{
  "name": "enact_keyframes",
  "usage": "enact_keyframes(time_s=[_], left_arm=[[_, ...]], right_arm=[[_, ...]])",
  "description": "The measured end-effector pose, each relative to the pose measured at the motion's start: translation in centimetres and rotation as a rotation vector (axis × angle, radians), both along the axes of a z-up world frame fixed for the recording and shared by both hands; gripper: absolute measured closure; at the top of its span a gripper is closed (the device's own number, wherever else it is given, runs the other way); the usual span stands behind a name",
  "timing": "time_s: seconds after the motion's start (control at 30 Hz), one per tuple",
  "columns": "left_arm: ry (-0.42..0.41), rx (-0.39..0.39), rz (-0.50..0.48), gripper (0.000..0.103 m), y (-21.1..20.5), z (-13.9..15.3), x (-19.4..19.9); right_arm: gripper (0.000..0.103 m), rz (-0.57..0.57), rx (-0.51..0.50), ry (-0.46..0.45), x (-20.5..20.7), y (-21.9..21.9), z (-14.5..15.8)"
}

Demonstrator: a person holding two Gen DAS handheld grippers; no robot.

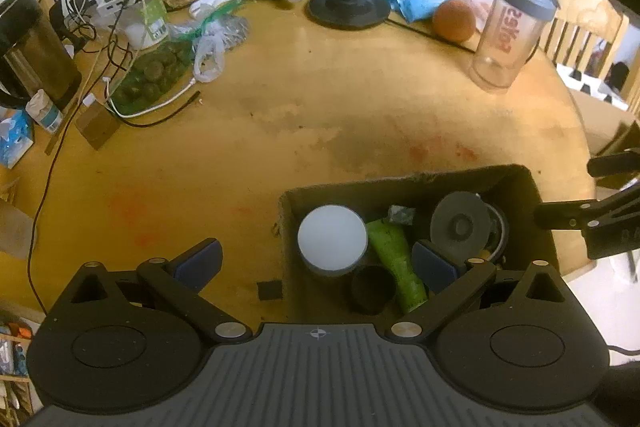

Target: Organize objects

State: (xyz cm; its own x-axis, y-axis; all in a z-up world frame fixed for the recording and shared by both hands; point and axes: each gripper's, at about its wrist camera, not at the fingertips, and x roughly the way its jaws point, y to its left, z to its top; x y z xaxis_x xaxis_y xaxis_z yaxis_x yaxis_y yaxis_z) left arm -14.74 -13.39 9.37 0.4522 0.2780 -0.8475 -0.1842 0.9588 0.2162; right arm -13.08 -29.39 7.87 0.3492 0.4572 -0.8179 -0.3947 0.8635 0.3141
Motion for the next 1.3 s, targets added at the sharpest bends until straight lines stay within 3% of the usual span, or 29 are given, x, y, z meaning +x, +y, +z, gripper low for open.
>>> enact_keyframes(time_s=[0.23, 0.63, 0.97, 1.3], left_arm=[[0.085, -0.038, 0.013, 0.0, -0.4, -1.4, 0.7], [0.202, -0.076, 0.019, 0.0, -1.1, -3.1, 1.0], [0.233, -0.092, 0.02, 0.0, -1.1, -3.3, 0.5], [0.224, -0.126, 0.063, 0.0, -0.8, -3.3, 0.1]], right_arm=[[0.0, -0.028, -0.042, 0.094, 0.3, -0.6, -1.0], [0.0, 0.038, -0.147, 0.199, -0.5, 0.3, -2.6], [0.0, 0.138, -0.18, 0.195, -1.7, 2.2, -2.4], [0.0, 0.133, -0.165, 0.218, -1.6, 2.4, -2.5]])
